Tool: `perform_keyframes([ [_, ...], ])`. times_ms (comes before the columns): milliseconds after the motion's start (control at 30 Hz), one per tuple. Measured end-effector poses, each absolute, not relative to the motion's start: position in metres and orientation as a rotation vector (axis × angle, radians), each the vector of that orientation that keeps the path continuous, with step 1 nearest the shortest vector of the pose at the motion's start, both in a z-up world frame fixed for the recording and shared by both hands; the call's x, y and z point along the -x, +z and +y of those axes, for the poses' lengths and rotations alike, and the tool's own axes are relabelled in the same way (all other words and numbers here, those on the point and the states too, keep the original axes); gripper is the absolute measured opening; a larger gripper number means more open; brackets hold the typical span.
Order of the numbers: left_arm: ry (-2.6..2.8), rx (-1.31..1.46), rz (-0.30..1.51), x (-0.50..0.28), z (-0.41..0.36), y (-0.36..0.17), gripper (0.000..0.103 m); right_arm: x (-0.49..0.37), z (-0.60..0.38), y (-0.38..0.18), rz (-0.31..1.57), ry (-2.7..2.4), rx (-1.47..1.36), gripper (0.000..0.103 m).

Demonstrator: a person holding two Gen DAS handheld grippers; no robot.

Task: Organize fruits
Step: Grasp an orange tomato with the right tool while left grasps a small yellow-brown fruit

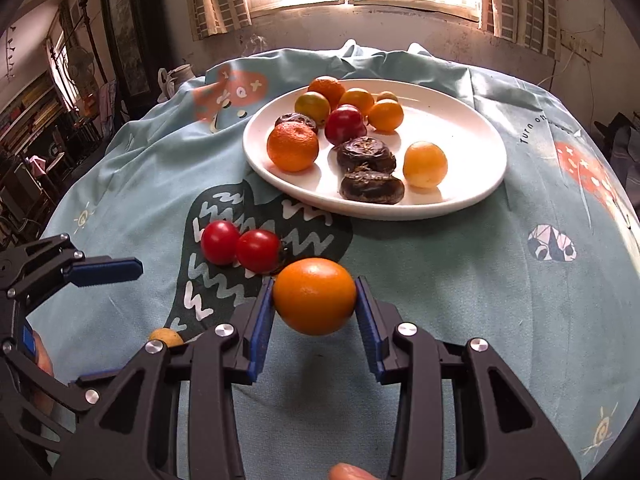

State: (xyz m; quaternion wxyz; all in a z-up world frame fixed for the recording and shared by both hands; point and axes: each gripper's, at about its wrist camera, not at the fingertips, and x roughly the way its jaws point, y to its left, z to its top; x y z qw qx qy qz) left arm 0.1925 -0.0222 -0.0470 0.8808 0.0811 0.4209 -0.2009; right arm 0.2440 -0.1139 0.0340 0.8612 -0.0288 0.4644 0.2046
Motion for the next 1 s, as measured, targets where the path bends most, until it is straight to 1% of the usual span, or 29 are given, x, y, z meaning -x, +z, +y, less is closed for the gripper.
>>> perform_keyframes([
  [100,-0.433,-0.208,0.888,-0.189,-0.028,-0.052,0.059,-0.245,-0.118,0.035,0.974,0.426,0.048,0.040],
  [367,-0.424,-0.270,0.919,-0.187,-0.033,-0.064,0.051,-0.244,-0.118,0.036,0.975,0.430,0.049,0.040],
  [400,-0.419,-0.276,0.924,-0.187,-0.033,-0.065,0.047,-0.244,-0.118,0.036,0.975,0.431,0.050,0.040],
  [433,-0.420,-0.276,0.930,-0.187,-0.033,-0.067,0.045,-0.244,-0.118,0.036,0.974,0.430,0.049,0.040],
  [633,-0.424,-0.276,0.926,-0.186,-0.033,-0.067,0.043,-0.244,-0.119,0.035,0.978,0.426,0.053,0.040],
  [700,-0.444,-0.274,0.930,-0.185,-0.034,-0.067,0.032,-0.244,-0.119,0.036,0.978,0.425,0.054,0.040],
  [733,-0.455,-0.278,0.931,-0.184,-0.035,-0.066,0.029,-0.244,-0.119,0.036,0.978,0.425,0.054,0.040],
  [1000,-0.455,-0.273,0.930,-0.183,-0.036,-0.066,0.028,-0.245,-0.119,0.033,0.987,0.423,0.058,0.040],
])
